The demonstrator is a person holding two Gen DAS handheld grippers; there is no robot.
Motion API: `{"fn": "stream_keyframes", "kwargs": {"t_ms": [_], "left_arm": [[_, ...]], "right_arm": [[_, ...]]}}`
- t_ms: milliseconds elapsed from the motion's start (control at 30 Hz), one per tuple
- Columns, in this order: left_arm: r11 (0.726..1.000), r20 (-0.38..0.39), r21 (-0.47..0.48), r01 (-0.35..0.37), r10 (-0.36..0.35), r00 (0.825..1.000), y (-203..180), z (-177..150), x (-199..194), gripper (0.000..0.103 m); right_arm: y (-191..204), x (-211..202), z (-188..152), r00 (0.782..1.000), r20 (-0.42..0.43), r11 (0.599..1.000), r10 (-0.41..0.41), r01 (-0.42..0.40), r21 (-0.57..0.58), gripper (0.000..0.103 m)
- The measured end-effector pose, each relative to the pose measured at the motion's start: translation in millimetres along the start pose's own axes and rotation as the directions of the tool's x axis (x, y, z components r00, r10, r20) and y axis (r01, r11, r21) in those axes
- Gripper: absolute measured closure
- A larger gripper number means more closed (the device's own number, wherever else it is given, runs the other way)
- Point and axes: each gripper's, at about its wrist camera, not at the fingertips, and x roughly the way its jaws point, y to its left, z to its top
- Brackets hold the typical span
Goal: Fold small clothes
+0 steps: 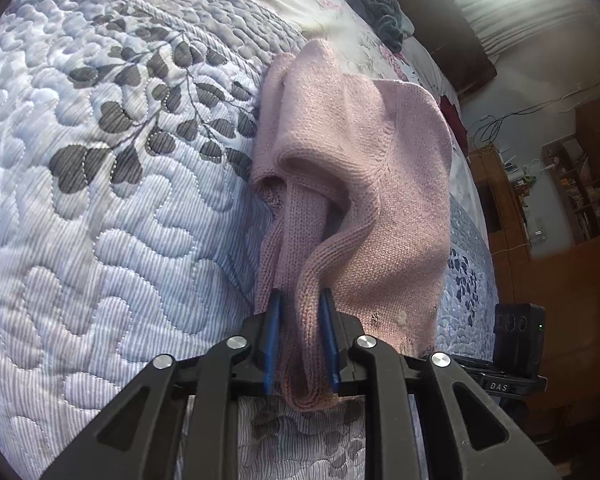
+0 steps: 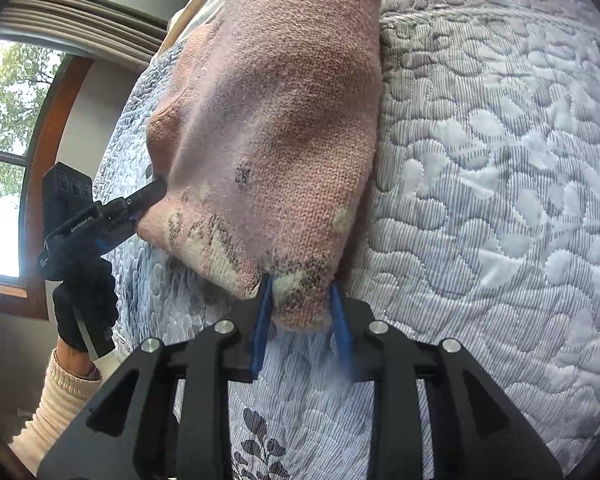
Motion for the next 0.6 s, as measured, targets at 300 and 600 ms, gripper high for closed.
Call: {"fn": "stream_keyframes", "kwargs": {"t_ms": [300,600], "left_arm": [[1.000,0.091,-0.017,0.001,0.000,0.996,-7.9,51.6,-13.3,0.037],[0.993,0.010,-0.102,0.060,-0.059,0.998,17.4,98.6,39.5,0.036]], "right_arm": [[-1.2,-42.4,28.0,0.995,0.103,1.000,0.016,-0.014,-0.020,0.053],[-13.1,-36.3,51.4,0.995,0.101,0.999,0.028,-0.026,-0.025,0.053]]}}
